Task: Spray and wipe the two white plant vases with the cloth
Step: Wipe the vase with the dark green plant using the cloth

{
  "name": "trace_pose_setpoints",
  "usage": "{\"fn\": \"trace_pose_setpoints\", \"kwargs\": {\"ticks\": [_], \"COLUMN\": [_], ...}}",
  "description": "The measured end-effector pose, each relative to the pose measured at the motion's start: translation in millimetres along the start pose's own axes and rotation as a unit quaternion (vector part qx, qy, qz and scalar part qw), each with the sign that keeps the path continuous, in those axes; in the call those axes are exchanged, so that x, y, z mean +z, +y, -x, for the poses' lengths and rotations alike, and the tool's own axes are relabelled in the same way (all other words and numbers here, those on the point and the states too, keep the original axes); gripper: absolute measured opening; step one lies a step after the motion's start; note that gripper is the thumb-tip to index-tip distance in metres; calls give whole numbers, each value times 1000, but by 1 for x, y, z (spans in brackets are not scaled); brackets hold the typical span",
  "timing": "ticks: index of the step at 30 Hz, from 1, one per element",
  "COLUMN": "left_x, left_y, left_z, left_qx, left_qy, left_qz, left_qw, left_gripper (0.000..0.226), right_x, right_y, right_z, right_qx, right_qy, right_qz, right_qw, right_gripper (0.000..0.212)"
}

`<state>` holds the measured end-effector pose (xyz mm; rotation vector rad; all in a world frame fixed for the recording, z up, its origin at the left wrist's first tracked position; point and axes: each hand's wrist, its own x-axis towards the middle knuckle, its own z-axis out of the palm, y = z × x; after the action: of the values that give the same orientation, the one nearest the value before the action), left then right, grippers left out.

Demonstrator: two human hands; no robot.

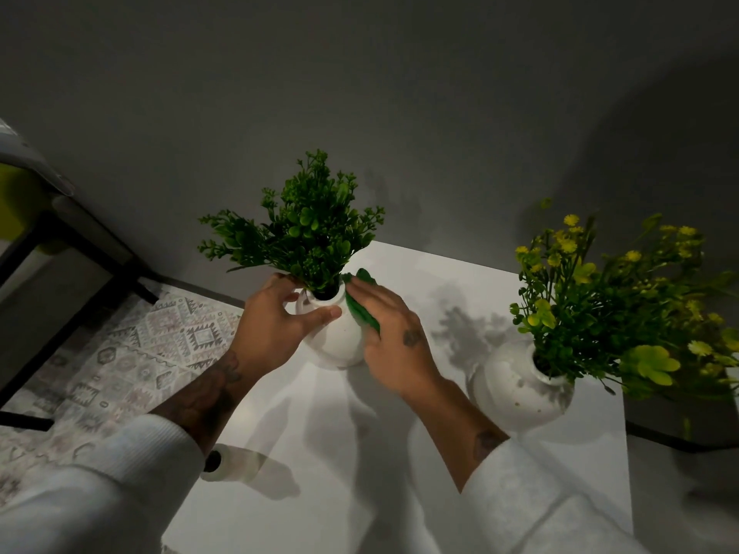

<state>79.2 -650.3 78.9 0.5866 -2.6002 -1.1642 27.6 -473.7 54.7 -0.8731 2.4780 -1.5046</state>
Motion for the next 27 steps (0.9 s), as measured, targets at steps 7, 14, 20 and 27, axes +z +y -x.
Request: {"fn": "trace_pose_setpoints", "kwargs": {"ticks": [7, 14, 20, 27], "left_x": [0, 1, 2, 1], "left_y": [2, 3, 2, 3], "left_z": [0, 2, 2, 2], "left_qx": [7, 1, 4, -5], "left_qy": [-1, 8, 12, 6], "left_qz": [-3, -4, -7, 2], "left_qw": [1000, 1000, 1000, 1000], "left_gripper": [44, 47, 54, 47], "right_x": [-4, -5, -2, -10], "right_y": [6, 1, 4, -1], "right_z": [1, -11, 15, -26], "right_qx": [3, 2, -7, 21], "right_qy": [5, -13, 5, -32], "right_qz": [-6, 15, 5, 28], "right_qw": [1000, 1000, 1000, 999], "right_gripper": [66, 60, 60, 66]}}
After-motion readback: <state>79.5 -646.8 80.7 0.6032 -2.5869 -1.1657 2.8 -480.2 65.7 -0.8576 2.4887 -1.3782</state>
